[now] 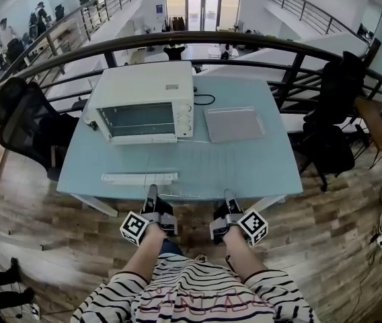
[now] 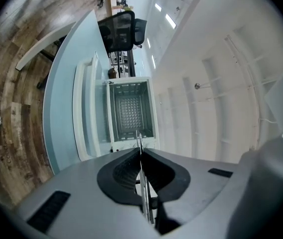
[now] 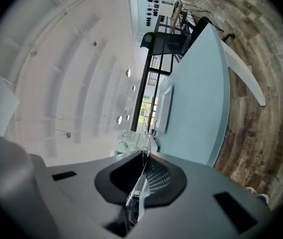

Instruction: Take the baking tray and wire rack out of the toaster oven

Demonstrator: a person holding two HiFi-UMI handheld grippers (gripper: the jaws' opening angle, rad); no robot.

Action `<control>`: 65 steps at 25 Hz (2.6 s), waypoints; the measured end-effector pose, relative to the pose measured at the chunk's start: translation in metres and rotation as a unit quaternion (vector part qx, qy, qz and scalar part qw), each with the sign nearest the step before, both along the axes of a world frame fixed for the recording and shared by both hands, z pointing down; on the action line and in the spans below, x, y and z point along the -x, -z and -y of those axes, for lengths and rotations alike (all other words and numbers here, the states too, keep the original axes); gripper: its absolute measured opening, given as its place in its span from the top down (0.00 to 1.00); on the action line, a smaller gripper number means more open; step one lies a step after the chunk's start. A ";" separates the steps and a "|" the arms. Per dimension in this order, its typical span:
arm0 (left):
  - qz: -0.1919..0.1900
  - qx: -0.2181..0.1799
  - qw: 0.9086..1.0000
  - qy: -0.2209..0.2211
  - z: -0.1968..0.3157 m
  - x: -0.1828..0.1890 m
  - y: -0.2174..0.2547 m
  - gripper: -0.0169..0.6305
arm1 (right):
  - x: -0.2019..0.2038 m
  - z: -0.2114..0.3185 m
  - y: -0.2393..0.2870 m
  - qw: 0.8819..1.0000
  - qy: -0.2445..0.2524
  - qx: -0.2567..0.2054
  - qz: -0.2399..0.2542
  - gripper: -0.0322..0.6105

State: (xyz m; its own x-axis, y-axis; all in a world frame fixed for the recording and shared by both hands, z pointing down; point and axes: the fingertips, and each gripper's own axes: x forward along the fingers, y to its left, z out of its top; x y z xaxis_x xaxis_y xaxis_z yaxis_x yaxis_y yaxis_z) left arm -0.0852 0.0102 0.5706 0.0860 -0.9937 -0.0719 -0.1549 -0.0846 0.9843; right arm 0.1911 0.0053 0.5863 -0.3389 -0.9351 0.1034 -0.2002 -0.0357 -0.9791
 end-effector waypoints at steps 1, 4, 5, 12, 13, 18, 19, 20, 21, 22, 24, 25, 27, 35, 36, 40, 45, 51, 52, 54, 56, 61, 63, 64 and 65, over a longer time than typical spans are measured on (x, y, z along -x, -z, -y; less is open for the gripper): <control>0.001 0.000 1.000 -0.008 0.000 -0.010 0.000 0.93 | -0.010 -0.002 -0.001 1.000 -0.007 0.000 0.000 0.90; -0.002 -0.006 0.999 -0.037 0.001 -0.039 0.000 0.93 | -0.037 -0.009 -0.004 1.000 -0.026 0.004 -0.002 0.90; -0.001 -0.006 0.999 -0.047 0.002 -0.048 -0.001 0.93 | -0.045 -0.011 -0.005 0.999 -0.032 0.005 -0.002 0.91; 0.015 0.040 0.993 -0.110 0.009 -0.112 -0.019 0.93 | -0.111 -0.016 -0.019 0.997 -0.074 0.023 -0.012 0.90; 0.016 0.043 0.992 -0.121 0.011 -0.121 -0.022 0.93 | -0.119 -0.015 -0.020 0.997 -0.077 0.024 -0.015 0.90; 0.021 0.054 0.982 -0.182 0.020 -0.161 -0.035 0.93 | -0.159 -0.009 -0.027 0.995 -0.089 0.026 -0.039 0.90; 0.023 0.059 0.979 -0.192 0.021 -0.169 -0.039 0.93 | -0.167 -0.006 -0.030 0.995 -0.091 0.028 -0.043 0.90; 0.026 0.067 0.977 -0.202 0.023 -0.175 -0.043 0.93 | -0.174 -0.003 -0.034 0.994 -0.093 0.031 -0.046 0.90; 0.028 0.074 0.974 -0.211 0.026 -0.182 -0.047 0.93 | -0.180 0.000 -0.037 0.994 -0.095 0.036 -0.049 0.90; 0.031 0.081 0.972 -0.220 0.029 -0.188 -0.052 0.93 | -0.186 0.004 -0.041 0.993 -0.096 0.042 -0.051 0.90; 0.038 0.094 0.966 -0.237 0.034 -0.199 -0.061 0.93 | -0.196 0.009 -0.050 0.992 -0.100 0.053 -0.056 0.90; 0.042 0.099 0.963 -0.246 0.037 -0.204 -0.065 0.93 | -0.202 0.012 -0.054 0.991 -0.104 0.058 -0.059 0.90; 0.047 0.108 0.957 -0.264 0.042 -0.213 -0.072 0.93 | -0.212 0.018 -0.062 0.989 -0.112 0.068 -0.063 0.90; 0.061 0.141 0.937 -0.314 0.066 -0.237 -0.097 0.93 | -0.236 0.054 -0.080 0.985 -0.113 0.091 -0.090 0.90; 0.062 0.145 0.935 -0.318 0.069 -0.238 -0.099 0.93 | -0.237 0.058 -0.082 0.985 -0.113 0.094 -0.093 0.90; 0.063 0.149 0.930 -0.331 0.082 -0.243 -0.103 0.93 | -0.243 0.076 -0.086 0.983 -0.108 0.104 -0.102 0.90; 0.067 0.158 0.924 -0.341 0.100 -0.246 -0.108 0.93 | -0.245 0.098 -0.095 0.983 -0.089 0.120 -0.112 0.90; 0.086 0.203 0.905 -0.364 0.112 -0.248 -0.120 0.93 | -0.244 0.113 -0.111 0.978 -0.072 0.163 -0.109 0.89; 0.088 0.210 0.902 -0.366 0.114 -0.247 -0.122 0.93 | -0.243 0.115 -0.113 0.976 -0.069 0.171 -0.111 0.88; 0.092 0.220 0.897 -0.371 0.120 -0.246 -0.126 0.93 | -0.241 0.120 -0.119 0.973 -0.057 0.190 -0.122 0.86; 0.098 0.231 0.892 -0.376 0.123 -0.245 -0.129 0.93 | -0.239 0.123 -0.125 0.967 -0.041 0.212 -0.137 0.83; 0.104 0.251 0.881 -0.387 0.129 -0.248 -0.131 0.92 | -0.240 0.130 -0.132 0.948 -0.003 0.253 -0.190 0.75; 0.102 0.257 0.877 -0.392 0.130 -0.251 -0.129 0.78 | -0.241 0.133 -0.132 0.940 0.015 0.266 -0.214 0.73; 0.103 0.259 0.875 -0.395 0.131 -0.253 -0.128 0.72 | -0.241 0.134 -0.132 0.936 0.025 0.272 -0.223 0.73; 0.107 0.261 0.873 -0.399 0.131 -0.253 -0.127 0.68 | -0.240 0.135 -0.133 0.932 0.035 0.278 -0.231 0.72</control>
State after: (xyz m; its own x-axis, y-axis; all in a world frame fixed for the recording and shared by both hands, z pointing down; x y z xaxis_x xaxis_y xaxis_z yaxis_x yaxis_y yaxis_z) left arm 0.1682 -0.1212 0.6974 0.7215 -0.5041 0.4747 -0.4367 0.2007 0.8769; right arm 0.4309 -0.1301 0.7191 -0.1954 -0.6709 0.7153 -0.6167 -0.4831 -0.6215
